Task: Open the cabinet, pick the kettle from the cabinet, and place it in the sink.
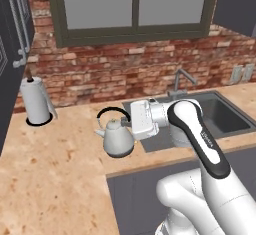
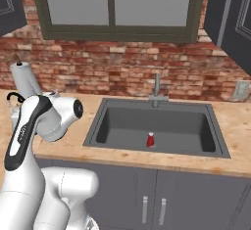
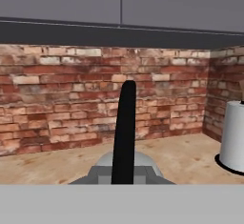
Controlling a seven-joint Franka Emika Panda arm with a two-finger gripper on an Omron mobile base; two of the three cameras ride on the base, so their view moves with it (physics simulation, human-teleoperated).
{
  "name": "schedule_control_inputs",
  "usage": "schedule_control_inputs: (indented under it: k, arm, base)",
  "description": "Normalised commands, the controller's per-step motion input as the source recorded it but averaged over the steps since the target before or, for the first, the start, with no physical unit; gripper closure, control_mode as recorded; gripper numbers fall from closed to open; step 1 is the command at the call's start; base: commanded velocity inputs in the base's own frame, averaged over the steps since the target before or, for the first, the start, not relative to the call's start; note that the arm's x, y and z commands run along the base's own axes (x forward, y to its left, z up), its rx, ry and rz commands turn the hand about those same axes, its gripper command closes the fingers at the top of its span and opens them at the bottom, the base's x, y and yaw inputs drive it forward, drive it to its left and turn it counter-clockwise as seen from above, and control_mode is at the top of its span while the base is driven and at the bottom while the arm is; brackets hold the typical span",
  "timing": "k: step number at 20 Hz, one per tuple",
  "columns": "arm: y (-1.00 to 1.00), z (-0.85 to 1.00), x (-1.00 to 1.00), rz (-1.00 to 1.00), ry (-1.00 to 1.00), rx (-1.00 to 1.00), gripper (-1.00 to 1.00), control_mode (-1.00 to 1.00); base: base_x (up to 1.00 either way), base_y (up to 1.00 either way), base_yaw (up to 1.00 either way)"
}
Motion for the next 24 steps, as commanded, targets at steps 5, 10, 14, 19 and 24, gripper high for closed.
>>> schedule_control_inputs:
  k: [5, 10, 14, 19, 24]
  arm:
    - [0.00, 0.00, 0.00, 0.00, 0.00, 0.00, 1.00, 1.00]
    - [0.00, 0.00, 0.00, 0.00, 0.00, 0.00, 1.00, 1.00]
    - [0.00, 0.00, 0.00, 0.00, 0.00, 0.00, 1.00, 1.00]
    - [0.00, 0.00, 0.00, 0.00, 0.00, 0.00, 1.00, 1.00]
    - [0.00, 0.00, 0.00, 0.00, 0.00, 0.00, 1.00, 1.00]
  base:
    - [0.32, 0.00, 0.06]
    - [0.23, 0.00, 0.03]
    - [0.35, 0.00, 0.06]
    - [0.06, 0.00, 0.03]
    - [0.00, 0.00, 0.00]
